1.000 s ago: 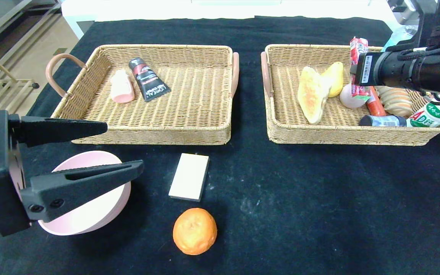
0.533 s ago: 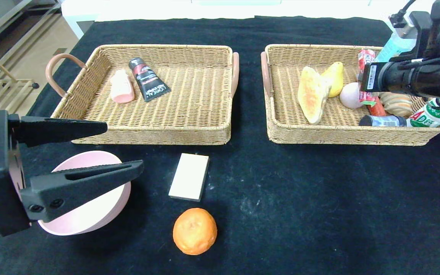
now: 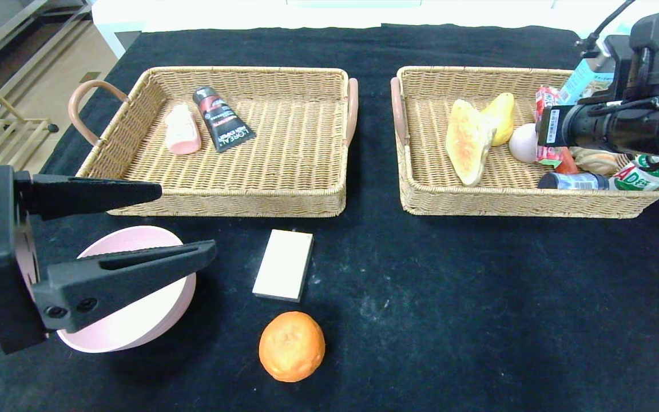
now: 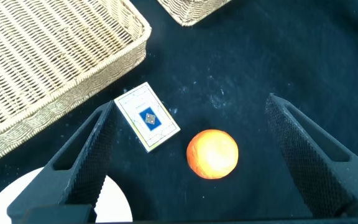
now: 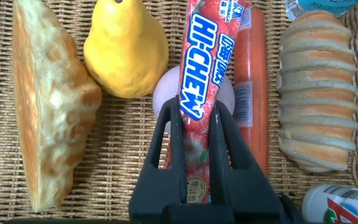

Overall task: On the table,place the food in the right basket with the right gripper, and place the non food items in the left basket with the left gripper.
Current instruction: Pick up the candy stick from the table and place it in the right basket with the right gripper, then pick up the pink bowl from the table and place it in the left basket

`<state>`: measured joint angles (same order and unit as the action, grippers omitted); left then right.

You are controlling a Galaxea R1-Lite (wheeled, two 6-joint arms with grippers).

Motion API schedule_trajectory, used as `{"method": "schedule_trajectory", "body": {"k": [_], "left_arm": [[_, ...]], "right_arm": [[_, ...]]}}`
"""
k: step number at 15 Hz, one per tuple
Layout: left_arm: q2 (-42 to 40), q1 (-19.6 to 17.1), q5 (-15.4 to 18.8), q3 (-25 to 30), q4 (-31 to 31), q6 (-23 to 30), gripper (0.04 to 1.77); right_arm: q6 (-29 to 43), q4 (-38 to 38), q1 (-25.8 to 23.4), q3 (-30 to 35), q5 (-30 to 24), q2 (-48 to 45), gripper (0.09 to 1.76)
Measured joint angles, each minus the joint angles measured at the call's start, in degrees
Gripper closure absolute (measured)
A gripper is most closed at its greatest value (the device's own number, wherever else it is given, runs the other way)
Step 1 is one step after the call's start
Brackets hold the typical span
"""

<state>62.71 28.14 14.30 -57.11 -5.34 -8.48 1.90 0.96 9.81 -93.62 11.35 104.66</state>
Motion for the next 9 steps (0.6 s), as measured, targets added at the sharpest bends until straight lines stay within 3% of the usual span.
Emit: {"method": "schedule_trajectory", "body": {"k": [4,9], "left_arm": [[0.02,0.0,0.05,0.0,-0.02,0.0,0.09],[0.05,0.0,0.02,0.04,-0.06,0.0,0.09]], "right_arm": [[0.1,0.05,-0.04,0.13,0.02,-0.05,0.99],[0.16,0.27,-0.09,0.13,0.05,-0.22,0.59]]}}
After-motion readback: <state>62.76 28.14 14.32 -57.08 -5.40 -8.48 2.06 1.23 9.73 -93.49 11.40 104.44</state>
